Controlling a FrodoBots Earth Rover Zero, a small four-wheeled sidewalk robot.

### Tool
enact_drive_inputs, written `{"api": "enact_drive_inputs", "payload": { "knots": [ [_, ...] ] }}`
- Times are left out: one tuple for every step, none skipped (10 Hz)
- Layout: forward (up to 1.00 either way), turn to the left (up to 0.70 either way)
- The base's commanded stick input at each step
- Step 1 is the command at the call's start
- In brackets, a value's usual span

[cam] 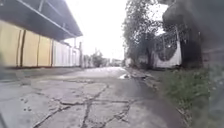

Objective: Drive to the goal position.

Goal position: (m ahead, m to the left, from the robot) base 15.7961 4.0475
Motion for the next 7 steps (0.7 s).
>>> {"api": "enact_drive_inputs", "payload": {
  "knots": [
    [0.7, -0.05],
    [0.7, 0.0],
    [0.7, 0.0],
    [0.7, 0.0],
    [0.7, 0.0],
    [0.7, 0.0],
    [0.7, 0.0]
  ]
}}
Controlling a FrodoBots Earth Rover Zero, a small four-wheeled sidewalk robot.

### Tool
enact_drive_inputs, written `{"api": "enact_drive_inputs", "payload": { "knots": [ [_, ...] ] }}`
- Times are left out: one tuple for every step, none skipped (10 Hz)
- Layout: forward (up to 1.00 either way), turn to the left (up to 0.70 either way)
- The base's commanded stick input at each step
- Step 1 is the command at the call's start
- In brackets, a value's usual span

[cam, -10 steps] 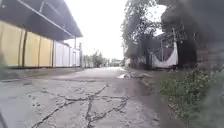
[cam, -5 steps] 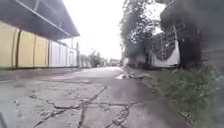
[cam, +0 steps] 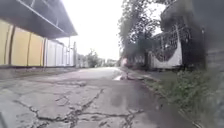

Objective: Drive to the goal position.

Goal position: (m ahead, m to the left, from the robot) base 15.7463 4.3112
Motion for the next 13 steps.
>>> {"api": "enact_drive_inputs", "payload": {
  "knots": [
    [0.7, 0.0],
    [0.7, 0.0],
    [0.7, 0.0],
    [0.7, 0.0],
    [0.7, 0.0],
    [0.7, 0.0],
    [0.7, -0.01],
    [0.7, -0.35],
    [0.7, -0.35],
    [0.7, -0.29],
    [0.7, -0.14],
    [0.7, 0.0],
    [0.7, 0.0]
  ]
}}
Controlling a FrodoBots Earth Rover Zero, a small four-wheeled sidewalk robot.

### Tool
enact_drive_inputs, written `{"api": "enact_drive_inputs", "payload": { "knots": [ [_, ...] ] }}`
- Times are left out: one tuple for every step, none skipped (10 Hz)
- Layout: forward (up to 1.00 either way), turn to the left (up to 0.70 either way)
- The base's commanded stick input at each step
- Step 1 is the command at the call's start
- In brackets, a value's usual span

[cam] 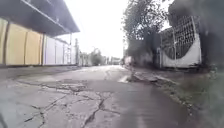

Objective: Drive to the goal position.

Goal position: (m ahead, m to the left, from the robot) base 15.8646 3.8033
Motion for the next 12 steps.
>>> {"api": "enact_drive_inputs", "payload": {
  "knots": [
    [0.7, 0.0],
    [0.7, 0.0],
    [0.7, -0.01],
    [0.7, -0.06],
    [0.7, -0.14],
    [0.7, -0.27],
    [0.7, -0.35],
    [0.7, -0.29],
    [0.7, -0.09],
    [0.7, 0.0],
    [0.7, 0.0],
    [0.7, 0.0]
  ]
}}
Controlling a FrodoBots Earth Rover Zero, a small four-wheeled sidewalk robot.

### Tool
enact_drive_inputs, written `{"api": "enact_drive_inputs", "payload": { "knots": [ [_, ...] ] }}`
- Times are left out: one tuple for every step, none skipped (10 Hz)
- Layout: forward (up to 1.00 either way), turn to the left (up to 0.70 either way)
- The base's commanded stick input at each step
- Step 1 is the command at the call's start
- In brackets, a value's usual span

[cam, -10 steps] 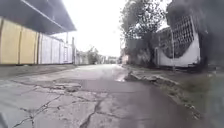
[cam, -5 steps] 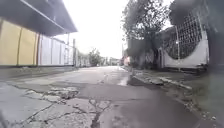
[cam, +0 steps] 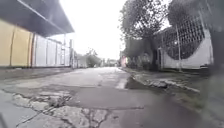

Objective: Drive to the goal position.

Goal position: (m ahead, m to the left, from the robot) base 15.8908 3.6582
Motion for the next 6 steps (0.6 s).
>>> {"api": "enact_drive_inputs", "payload": {
  "knots": [
    [0.7, 0.0],
    [0.7, 0.0],
    [0.7, 0.0],
    [0.7, 0.0],
    [0.7, 0.0],
    [0.7, 0.0]
  ]
}}
